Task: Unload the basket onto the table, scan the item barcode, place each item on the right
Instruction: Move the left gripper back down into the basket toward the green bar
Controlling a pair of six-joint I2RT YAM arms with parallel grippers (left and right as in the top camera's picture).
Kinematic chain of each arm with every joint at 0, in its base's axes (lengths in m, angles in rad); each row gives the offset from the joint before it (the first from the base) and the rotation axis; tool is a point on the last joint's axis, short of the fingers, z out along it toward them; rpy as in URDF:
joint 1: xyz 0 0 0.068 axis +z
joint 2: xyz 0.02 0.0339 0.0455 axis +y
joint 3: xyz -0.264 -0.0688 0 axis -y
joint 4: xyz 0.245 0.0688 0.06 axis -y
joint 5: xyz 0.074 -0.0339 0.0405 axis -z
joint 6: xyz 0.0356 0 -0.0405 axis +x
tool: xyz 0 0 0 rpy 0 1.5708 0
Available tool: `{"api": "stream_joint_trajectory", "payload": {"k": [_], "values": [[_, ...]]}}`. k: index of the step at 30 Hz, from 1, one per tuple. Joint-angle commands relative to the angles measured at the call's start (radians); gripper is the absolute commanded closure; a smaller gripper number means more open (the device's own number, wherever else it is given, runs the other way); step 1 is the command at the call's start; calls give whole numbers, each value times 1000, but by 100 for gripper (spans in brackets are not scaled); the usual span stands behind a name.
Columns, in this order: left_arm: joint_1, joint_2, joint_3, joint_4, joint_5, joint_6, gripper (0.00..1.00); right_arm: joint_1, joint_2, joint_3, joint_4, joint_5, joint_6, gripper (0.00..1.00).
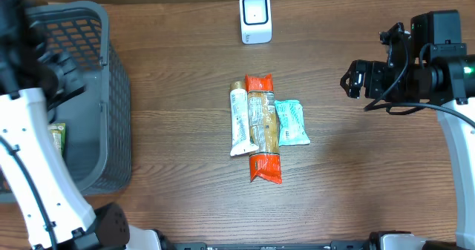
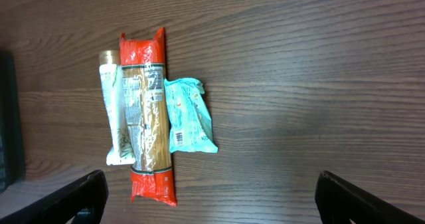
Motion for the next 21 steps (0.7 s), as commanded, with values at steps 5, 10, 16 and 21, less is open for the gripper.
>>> {"api": "stream_joint_trajectory", "payload": {"k": [5,10,16,21], "values": [[181,-2,-275,201,47,28,57,5,-3,0,15,-1,-1,0],[185,-2,-463,352,29,43,56,5,-3,0,12,-1,-1,0],[187,2,-695,651,-119,45,53,5,-1,0,14,-1,-1,0],[187,3,-866,887,-138,211,40,5,10,0,13,-1,-1,0]]}}
